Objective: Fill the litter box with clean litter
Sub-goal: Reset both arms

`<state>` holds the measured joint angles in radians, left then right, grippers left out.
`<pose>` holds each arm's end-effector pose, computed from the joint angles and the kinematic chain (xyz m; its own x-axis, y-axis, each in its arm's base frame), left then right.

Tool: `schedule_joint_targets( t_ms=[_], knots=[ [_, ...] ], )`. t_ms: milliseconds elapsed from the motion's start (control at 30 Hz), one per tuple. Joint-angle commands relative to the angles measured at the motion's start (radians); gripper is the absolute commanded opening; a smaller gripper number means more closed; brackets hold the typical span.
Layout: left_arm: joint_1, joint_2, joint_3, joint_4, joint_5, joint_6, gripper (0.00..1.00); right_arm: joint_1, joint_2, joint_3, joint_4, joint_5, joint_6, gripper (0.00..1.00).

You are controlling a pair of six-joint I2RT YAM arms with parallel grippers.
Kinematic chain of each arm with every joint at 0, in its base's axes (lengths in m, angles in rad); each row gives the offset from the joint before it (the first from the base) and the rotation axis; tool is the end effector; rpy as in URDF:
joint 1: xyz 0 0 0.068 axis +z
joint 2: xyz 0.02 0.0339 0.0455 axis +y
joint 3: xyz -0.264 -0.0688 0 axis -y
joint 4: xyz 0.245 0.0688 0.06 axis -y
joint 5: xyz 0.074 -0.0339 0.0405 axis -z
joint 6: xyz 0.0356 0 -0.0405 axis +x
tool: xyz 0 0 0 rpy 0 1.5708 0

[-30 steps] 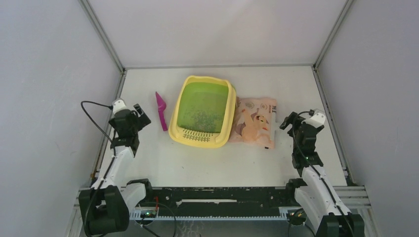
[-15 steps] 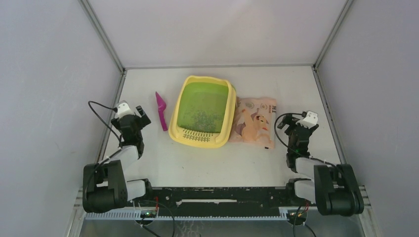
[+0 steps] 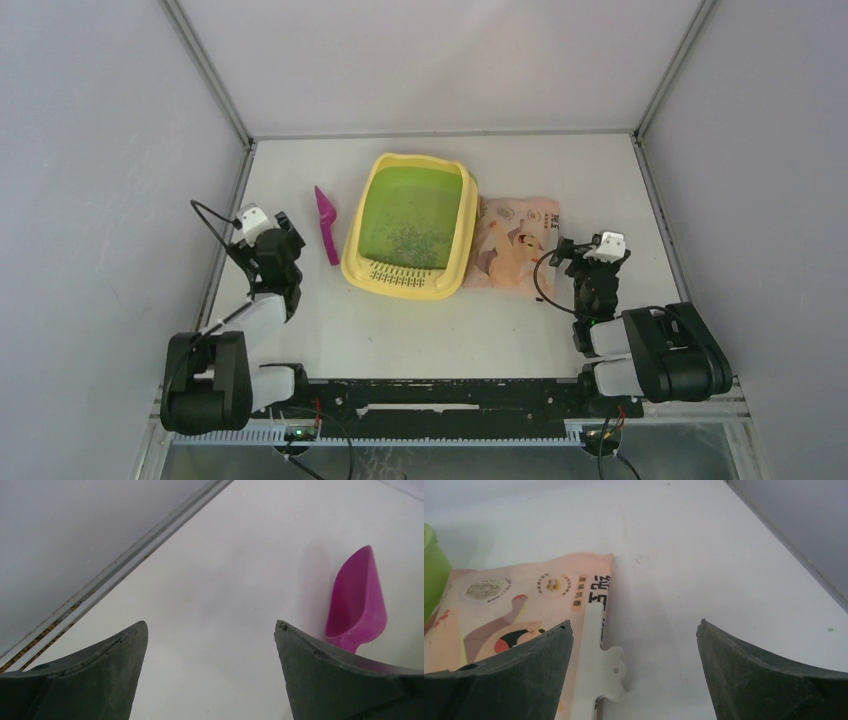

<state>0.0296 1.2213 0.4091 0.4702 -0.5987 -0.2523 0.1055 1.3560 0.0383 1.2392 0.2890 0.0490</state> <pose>0.2384 0.0271 0.1903 -0.1860 -0.2118 -0.9594 -0.6213 0.7819 -0.0522 0.1910 0.0100 0.1408 -0.0690 0.0399 -0.9968 0.1852 0.9823 0.0265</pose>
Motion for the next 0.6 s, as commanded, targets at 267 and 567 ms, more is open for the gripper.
schedule_joint_targets(
  t_ms=[267,567],
  knots=[
    [-0.020,0.003,-0.143,0.427,0.072,0.175,1.00,-0.020,-0.018,0.073,-0.033,-0.024,-0.018,0.99],
    [0.002,0.032,-0.295,0.725,0.167,0.163,1.00,-0.042,-0.017,0.120,-0.119,-0.076,-0.011,0.99]
  ],
)
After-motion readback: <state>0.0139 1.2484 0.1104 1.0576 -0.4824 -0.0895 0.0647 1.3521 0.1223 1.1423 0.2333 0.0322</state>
